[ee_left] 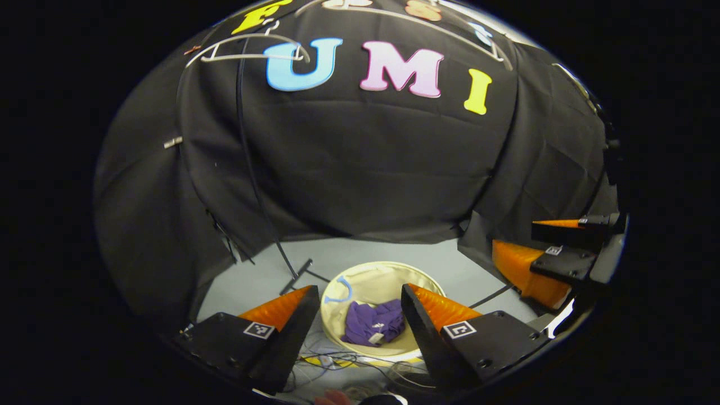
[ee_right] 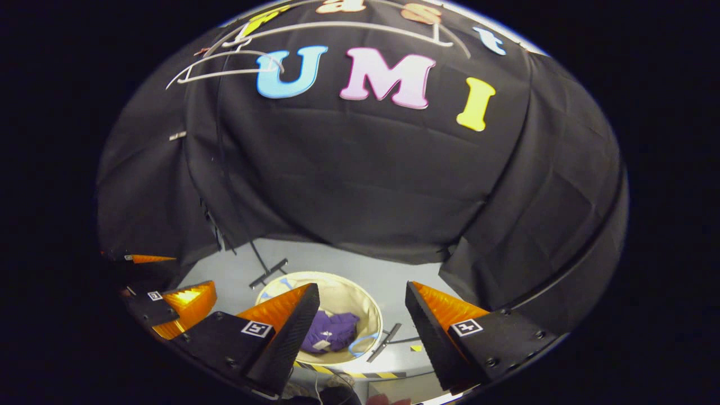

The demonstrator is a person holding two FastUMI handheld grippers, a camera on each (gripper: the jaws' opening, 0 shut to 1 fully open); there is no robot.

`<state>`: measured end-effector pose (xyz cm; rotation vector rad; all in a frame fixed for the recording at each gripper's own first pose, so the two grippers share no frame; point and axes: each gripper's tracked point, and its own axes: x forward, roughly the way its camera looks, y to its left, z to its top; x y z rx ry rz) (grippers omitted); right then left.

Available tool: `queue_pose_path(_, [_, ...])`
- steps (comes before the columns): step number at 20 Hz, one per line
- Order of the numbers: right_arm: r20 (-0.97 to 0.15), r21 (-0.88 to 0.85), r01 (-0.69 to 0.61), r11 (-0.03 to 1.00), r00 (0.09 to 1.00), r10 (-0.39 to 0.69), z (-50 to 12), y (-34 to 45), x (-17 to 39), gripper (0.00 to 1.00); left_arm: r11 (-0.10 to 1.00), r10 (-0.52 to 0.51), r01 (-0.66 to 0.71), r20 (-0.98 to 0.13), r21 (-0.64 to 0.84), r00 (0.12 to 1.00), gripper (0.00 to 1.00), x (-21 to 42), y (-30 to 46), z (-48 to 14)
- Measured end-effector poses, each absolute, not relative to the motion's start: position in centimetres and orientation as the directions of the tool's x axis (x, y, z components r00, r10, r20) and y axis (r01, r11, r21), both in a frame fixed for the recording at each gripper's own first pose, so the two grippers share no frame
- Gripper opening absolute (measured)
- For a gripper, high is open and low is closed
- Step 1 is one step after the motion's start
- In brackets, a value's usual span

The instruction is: Grasp the clothes on the hanger with both hands and then place them into the laundry hamper below.

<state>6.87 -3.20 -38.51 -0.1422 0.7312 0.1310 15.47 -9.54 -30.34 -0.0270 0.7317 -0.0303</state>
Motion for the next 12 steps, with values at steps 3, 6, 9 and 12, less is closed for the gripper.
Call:
queue_pose_path(3, [-0.589,-0.089,-0.118,0.989,0.807,0.043,-33.5,-3.6,7.1,0.99,0.999,-0.033,0.022,-0.586,-0.027,0.81,0.96,14.8,-8.8,-25.8])
queue_pose_path(6, [-0.502,-0.088,-0.079,0.993,0.864,0.024,-28.3,-3.9,7.7,0.99,0.997,-0.054,0.015,-0.506,-0.08,0.861,0.96,13.6,-8.3,-20.5])
queue_pose_path(9, [-0.423,-0.101,-0.037,0.994,0.906,-0.01,-23.5,-4.6,8.4,0.96,0.992,-0.071,0.021,-0.42,-0.12,0.905,0.96,12.9,-7.6,-14.8])
queue_pose_path(12, [-0.346,-0.081,-0.017,0.997,0.938,-0.013,-18.8,-4.4,8.6,0.98,0.992,-0.065,0.024,-0.336,-0.125,0.94,0.95,12.5,-7.2,-9.8])
